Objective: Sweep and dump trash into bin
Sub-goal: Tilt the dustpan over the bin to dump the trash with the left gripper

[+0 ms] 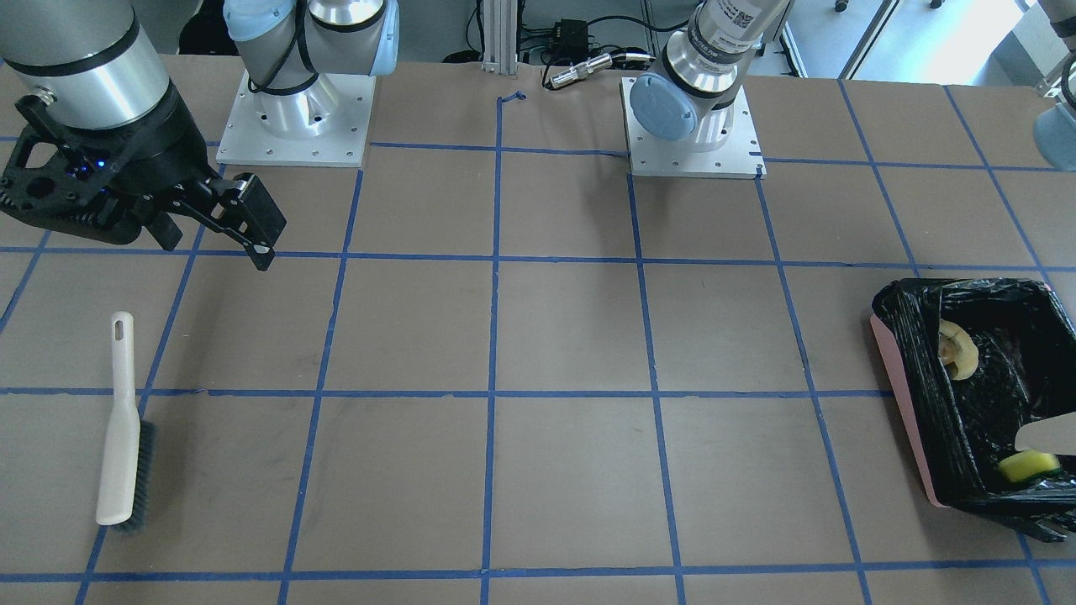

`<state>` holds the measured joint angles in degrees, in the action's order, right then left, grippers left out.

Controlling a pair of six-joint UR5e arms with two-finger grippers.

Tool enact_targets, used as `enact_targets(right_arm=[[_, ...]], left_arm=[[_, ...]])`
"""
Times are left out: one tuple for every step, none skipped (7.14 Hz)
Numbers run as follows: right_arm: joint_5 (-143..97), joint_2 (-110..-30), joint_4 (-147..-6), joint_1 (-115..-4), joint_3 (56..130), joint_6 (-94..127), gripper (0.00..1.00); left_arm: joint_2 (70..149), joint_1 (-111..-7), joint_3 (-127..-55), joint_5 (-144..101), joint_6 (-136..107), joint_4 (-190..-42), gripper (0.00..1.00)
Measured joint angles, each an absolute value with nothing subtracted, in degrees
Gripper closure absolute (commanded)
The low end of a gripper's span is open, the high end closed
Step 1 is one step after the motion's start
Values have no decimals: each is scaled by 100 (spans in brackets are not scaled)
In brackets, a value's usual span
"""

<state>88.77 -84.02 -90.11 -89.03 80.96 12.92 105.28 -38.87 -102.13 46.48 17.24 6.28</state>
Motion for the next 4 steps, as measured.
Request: enact_targets(right_arm=[[8877,-8402,-9014,-8903,8100,1292,0],[8877,-8402,-9015,-8903,8100,1292,0],[8877,-8403,-9012,-8903,8098,1292,0],[8877,-8402,-9010,-8903,8096,1292,0]], left_arm=[[10470,-3902,-10212,4701,1702,603,100],[10439,-3955,-10173,5013,1515,369,100],[10418,-4120,-10045,5578,1199,-51,100],[10385,-4465,-9793,6291,818,-698,100]])
